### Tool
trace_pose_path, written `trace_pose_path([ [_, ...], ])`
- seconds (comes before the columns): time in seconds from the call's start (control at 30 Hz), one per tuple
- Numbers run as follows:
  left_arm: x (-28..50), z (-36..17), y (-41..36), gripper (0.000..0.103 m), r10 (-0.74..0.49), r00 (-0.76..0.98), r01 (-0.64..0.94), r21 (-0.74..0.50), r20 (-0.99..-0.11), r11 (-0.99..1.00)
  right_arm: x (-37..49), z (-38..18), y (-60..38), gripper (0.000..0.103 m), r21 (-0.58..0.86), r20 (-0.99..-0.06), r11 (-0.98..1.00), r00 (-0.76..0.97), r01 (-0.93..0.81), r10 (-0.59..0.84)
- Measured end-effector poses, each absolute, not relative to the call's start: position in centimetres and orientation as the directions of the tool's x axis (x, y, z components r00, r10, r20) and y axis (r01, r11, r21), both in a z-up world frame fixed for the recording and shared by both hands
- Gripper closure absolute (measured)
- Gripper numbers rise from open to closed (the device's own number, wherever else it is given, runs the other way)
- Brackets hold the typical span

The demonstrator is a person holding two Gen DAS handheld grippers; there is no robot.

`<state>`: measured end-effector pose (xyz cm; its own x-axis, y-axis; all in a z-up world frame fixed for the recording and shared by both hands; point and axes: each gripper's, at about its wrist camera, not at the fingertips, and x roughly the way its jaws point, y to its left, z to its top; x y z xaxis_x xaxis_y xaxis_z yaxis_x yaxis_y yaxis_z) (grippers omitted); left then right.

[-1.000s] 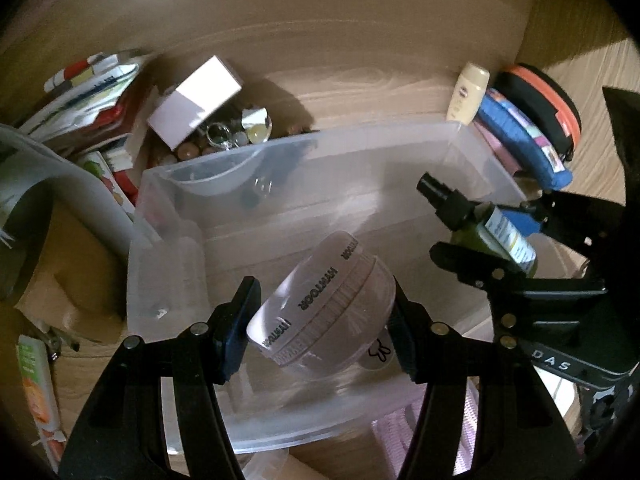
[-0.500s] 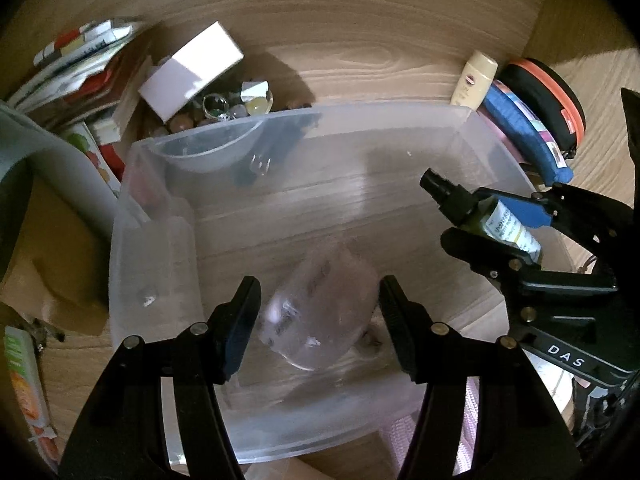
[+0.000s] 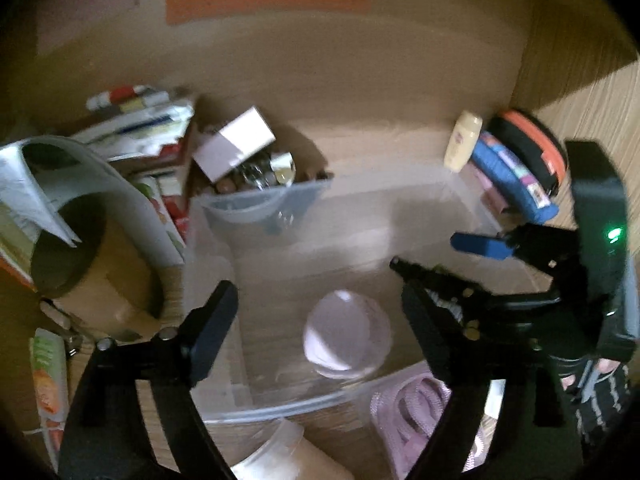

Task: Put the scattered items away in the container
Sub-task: 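Open the left tool to drop the compact while the right tool releases the bottle into the box, then withdraw both tools from the box toward the frosted jar and white drawstring bag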

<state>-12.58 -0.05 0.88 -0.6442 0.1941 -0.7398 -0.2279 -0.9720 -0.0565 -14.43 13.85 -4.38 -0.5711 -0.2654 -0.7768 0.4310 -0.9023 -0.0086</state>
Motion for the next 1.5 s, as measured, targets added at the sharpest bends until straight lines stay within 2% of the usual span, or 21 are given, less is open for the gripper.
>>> trace_pose_path([
  [0.07,-12.2,1.4,-0.5,0.018,0.195,-0.667,-0.213,-0.067,-0.719,-0.975,-14.2,-4.5,13.5,0.048,-0.025,-0.776,-0.899,-0.575,0.438,-0.259],
  [0.13,-11.7,1.7,-0.6,0.018,0.193,-0.679,-0.206,-0.069,-0.708,-0.976,-14.0,-4.4,13.4,0.046,-0.049,-0.768,-0.901,-0.593,0.431,-0.242],
  [0.27,-10.8,1.7,-0.7,0.018,0.187,-0.700,-0.202,-0.060,-0.689,-0.978,-13.8,-4.0,13.5,0.045,-0.034,-0.763,-0.901,-0.594,0.432,-0.255],
  [0.43,-9.8,1.7,-1.2,0.017,0.222,-0.699,-0.205,-0.106,-0.679,-0.973,-13.1,-3.1,13.7,0.043,-0.057,-0.758,-0.908,-0.610,0.415,-0.231],
  [0.53,-9.4,1.7,-1.2,0.017,0.213,-0.693,-0.201,-0.100,-0.688,-0.975,-12.1,-2.1,14.1,0.030,-0.052,-0.741,-0.916,-0.630,0.399,-0.232],
  [0.63,-8.8,1.8,-1.1,0.017,0.182,-0.700,-0.186,-0.070,-0.690,-0.980,-10.7,-1.5,14.6,0.024,-0.066,-0.693,-0.925,-0.684,0.374,-0.227],
  [0.97,-6.8,2.0,-0.4,0.017,0.185,-0.695,-0.198,-0.062,-0.695,-0.978,-6.9,-1.7,16.3,0.023,-0.102,-0.681,-0.941,-0.712,0.323,-0.170],
  [1.23,-5.5,0.7,-0.1,0.017,0.233,-0.661,-0.223,-0.109,-0.713,-0.969,-4.4,-2.3,17.7,0.023,-0.135,-0.688,-0.948,-0.715,0.289,-0.120],
  [1.5,-3.9,0.1,0.5,0.017,0.201,-0.678,-0.221,-0.064,-0.707,-0.973,-2.7,-2.6,20.0,0.023,-0.139,-0.700,-0.958,-0.709,0.252,-0.085],
])
